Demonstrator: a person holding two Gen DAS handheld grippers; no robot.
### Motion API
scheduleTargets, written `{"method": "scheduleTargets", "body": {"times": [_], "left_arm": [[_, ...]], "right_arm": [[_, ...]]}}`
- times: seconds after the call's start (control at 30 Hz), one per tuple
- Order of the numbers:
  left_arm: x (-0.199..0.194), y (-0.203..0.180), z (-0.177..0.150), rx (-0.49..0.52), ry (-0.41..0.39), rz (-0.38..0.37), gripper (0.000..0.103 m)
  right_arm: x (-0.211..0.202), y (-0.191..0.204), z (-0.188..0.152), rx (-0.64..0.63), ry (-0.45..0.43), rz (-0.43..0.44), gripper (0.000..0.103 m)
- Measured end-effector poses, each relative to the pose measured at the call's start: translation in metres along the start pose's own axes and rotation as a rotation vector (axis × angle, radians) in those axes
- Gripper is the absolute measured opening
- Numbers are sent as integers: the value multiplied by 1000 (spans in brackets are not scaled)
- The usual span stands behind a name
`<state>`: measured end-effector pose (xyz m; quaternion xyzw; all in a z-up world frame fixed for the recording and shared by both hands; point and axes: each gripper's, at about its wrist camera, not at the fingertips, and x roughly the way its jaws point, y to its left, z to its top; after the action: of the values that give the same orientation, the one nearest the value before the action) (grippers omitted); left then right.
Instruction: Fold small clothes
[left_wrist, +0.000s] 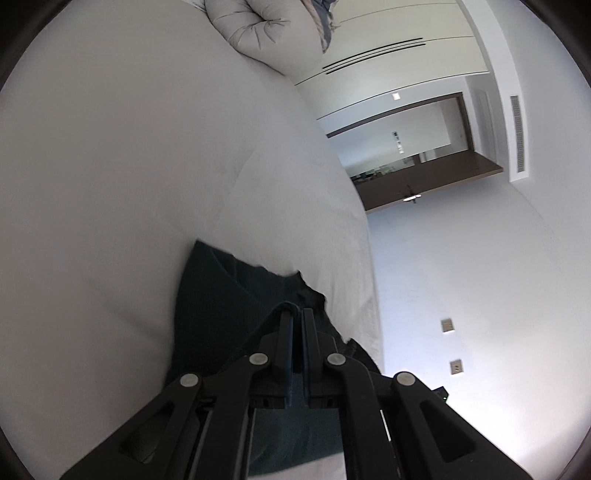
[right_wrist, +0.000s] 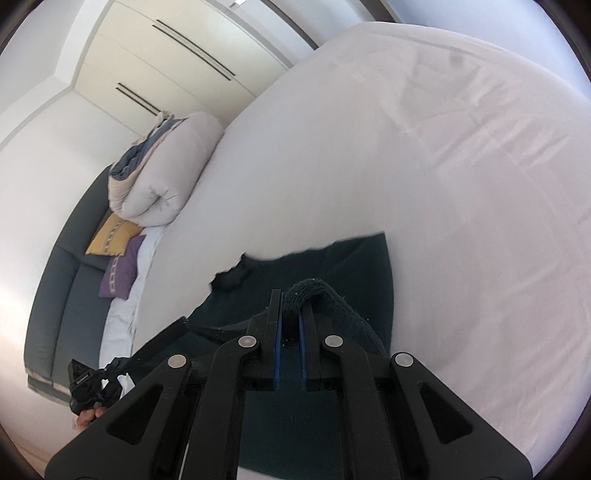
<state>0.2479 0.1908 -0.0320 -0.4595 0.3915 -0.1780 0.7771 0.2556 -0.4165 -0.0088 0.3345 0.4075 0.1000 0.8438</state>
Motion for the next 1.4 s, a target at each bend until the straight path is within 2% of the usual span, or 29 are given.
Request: {"method": "scheduleTargets", "body": {"times": [0.27,0.43,0.47,0.5,0.53,0.57,0.6,0.63,0.7,0.77,0.8,0.87,1.07,1.13,1.27,1.33,1.4], "left_arm": [[53,31,27,-19,7,95,3],[80,51,28,-26,38,164,7],[82,54,27,-33,37,163,20],[79,55,26,-40,23,150,43],[76,55,26,-43,3,141,56],[70,53,25,-42,-24,143,74],[62,51,24,-31,-49,146,77],[56,49,23,-20,-58,145,77],[45,43,16,10,-63,139,77],[37,35,6,60,-62,151,74],[33,30,-2,93,-54,155,70],[24,24,-18,137,-47,162,69],[8,26,-69,215,-38,235,69],[8,29,-80,220,-24,250,69],[4,38,-95,248,-23,290,69],[4,39,-100,264,-24,302,69],[5,41,-104,272,-19,296,63]], "right_arm": [[75,-24,33,40,23,-84,6],[121,-45,37,125,84,-114,8],[125,-49,36,144,78,-105,8],[127,-52,35,155,62,-84,12],[126,-53,34,155,49,-72,20],[124,-54,33,151,36,-67,24],[121,-54,32,146,24,-63,32],[116,-52,30,139,13,-58,47],[102,-49,26,133,-22,-75,66],[83,-43,21,113,-61,-86,66],[76,-41,19,105,-61,-83,66],[64,-38,9,83,-54,-98,66],[55,-22,-42,-88,34,-229,58],[51,-25,-65,-118,60,-254,49],[38,-25,-98,-153,77,-256,40],[34,-29,-107,-145,84,-253,32],[35,-30,-112,-140,90,-250,28]]}}
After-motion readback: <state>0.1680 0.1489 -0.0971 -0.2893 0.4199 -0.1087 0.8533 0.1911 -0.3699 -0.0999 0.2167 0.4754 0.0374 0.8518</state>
